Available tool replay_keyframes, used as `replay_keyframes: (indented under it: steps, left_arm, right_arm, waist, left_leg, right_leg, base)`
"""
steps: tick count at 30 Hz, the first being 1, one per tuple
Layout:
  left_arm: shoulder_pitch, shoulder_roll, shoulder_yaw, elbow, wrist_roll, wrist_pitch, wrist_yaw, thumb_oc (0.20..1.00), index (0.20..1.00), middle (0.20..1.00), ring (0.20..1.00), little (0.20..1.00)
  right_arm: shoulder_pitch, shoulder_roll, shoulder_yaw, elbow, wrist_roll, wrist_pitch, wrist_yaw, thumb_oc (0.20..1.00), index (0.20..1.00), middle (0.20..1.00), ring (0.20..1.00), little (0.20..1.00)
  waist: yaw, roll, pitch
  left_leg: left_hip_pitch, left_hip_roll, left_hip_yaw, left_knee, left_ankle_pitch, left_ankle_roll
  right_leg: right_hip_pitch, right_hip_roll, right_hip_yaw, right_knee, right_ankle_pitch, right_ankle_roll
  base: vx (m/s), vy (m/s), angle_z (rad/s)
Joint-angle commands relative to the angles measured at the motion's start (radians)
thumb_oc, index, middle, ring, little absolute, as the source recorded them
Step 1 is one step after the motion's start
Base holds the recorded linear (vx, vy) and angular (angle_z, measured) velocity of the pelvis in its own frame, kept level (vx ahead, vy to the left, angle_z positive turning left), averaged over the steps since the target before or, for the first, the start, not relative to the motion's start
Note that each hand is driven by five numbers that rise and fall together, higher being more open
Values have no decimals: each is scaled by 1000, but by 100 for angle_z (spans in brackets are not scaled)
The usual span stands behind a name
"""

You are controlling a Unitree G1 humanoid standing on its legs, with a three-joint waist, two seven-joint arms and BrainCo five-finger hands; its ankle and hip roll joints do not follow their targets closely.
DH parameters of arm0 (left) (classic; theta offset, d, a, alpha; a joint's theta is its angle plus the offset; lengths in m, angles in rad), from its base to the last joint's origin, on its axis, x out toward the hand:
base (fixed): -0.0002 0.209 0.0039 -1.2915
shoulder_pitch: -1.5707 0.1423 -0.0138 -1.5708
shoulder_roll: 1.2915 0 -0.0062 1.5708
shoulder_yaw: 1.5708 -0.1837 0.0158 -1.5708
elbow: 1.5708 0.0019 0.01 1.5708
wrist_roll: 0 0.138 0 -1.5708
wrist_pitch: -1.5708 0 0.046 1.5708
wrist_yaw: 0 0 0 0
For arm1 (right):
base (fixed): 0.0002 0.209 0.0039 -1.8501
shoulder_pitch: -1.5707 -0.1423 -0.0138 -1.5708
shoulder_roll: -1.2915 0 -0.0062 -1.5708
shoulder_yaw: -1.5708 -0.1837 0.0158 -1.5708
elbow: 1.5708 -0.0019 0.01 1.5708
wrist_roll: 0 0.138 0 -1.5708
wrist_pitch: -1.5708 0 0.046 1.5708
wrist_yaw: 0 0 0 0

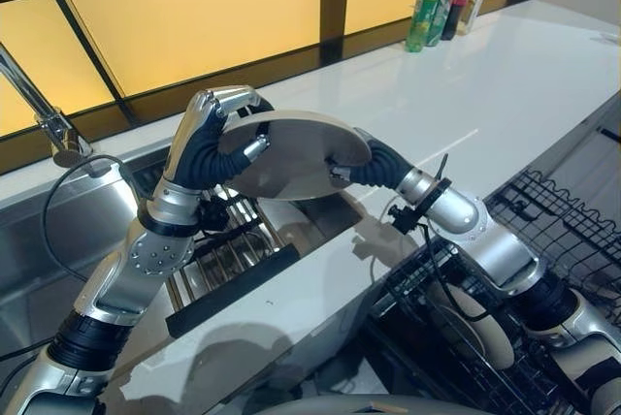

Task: Pick up plates and place into dishwasher.

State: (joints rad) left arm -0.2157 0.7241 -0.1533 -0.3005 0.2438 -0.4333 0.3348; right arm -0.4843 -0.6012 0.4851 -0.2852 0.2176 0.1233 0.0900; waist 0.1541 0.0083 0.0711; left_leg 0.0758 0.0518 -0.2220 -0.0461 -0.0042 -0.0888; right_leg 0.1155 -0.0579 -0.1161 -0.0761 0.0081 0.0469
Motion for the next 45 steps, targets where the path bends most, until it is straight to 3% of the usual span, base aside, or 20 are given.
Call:
replay_keyframes:
  steps: [1,3,4,5,6,8,13,18,27,35,38,45]
  left_arm:
    - [-74,4,-28,-24,0,-26,9,200,200,200,200,200]
    - [-68,5,-20,-22,20,6,21,200,200,200,200,200]
    - [-66,12,-11,-5,34,33,46,561,561,561,561,561]
    - [-61,18,2,17,32,55,68,1000,1000,1000,1000,1000]
    - [-62,18,2,17,32,55,69,1000,1000,1000,1000,1000]
    - [-35,41,68,68,33,117,160,1000,1000,1000,1000,1000]
    - [55,48,250,111,3,149,267,1000,1000,1000,1000,1000]
    - [121,44,364,123,8,167,265,1000,1000,1000,1000,1000]
    - [223,91,482,164,-13,187,237,1000,1000,1000,1000,1000]
    - [224,107,483,187,5,222,275,1000,1000,1000,1000,1000]
    - [173,110,433,200,16,250,337,1000,1000,1000,1000,1000]
    - [62,158,354,232,0,294,415,1000,1000,1000,1000,1000]
  right_arm:
    - [-21,41,-44,-31,-1,-68,-53,200,200,200,200,200]
    - [-15,33,-55,-30,-22,-72,-61,200,200,200,200,200]
    - [-9,23,-68,-21,-46,-72,-62,200,200,200,200,200]
    - [-1,5,-87,-9,-76,-75,-83,200,200,200,200,200]
    - [-1,5,-87,-9,-76,-75,-83,200,200,200,200,200]
    - [32,-51,-170,27,-150,-82,-141,200,200,200,200,200]
    - [146,-126,-364,57,-246,-70,-196,200,200,200,200,200]
    - [268,-183,-518,123,-271,-87,-252,200,200,200,200,200]
    - [467,-200,-727,238,-331,-90,-361,200,200,200,200,200]
    - [475,-203,-732,353,-374,-102,-466,200,200,200,200,200]
    - [401,-228,-667,449,-365,-105,-519,200,200,200,200,200]
    - [237,-291,-540,584,-312,-106,-580,200,200,200,200,200]
  waist:
    - [-4,-47,-65]
    - [-6,-47,-66]
    - [-9,-46,-68]
    - [-12,-46,-69]
    - [-12,-46,-69]
    - [-23,-47,-74]
    - [-50,-47,-78]
    - [-80,-45,-78]
    - [-135,-25,-53]
    - [-157,8,15]
    - [-154,34,82]
    - [-147,56,196]
  left_leg:
    - [-27,-82,34,24,-61,69]
    - [-27,-80,38,23,-61,68]
    - [-25,-79,43,22,-60,67]
    - [-24,-77,47,21,-59,66]
    - [-24,-77,47,21,-59,66]
    - [-22,-74,56,19,-58,66]
    - [-23,-66,75,26,-61,66]
    - [-15,-52,102,27,-67,61]
    - [-13,-16,154,33,-69,43]
    - [-81,6,155,78,-56,19]
    - [-147,4,136,106,-48,11]
    - [-268,5,103,163,-22,-4]
  right_leg:
    - [-31,-97,9,100,-61,94]
    - [-32,-96,10,100,-62,94]
    - [-32,-95,10,100,-62,93]
    - [-31,-93,10,100,-62,93]
    - [-31,-93,11,100,-62,93]
    - [-33,-89,18,99,-62,91]
    - [-41,-78,44,103,-64,82]
    - [-45,-65,64,107,-71,72]
    - [-55,-47,95,106,-75,64]
    - [-118,-31,111,146,-83,51]
    - [-171,-21,117,172,-93,40]
    - [-267,-15,108,223,-94,23]
  base:
    - [0,0,0]
    - [0,0,0]
    - [0,0,0]
    - [0,0,0]
    - [0,0,0]
    - [6,-18,0]
    - [33,-59,-1]
    - [67,-109,-10]
    - [53,-154,-20]
    - [-43,-128,-15]
    - [-197,-75,-11]
    - [-179,-76,-2]
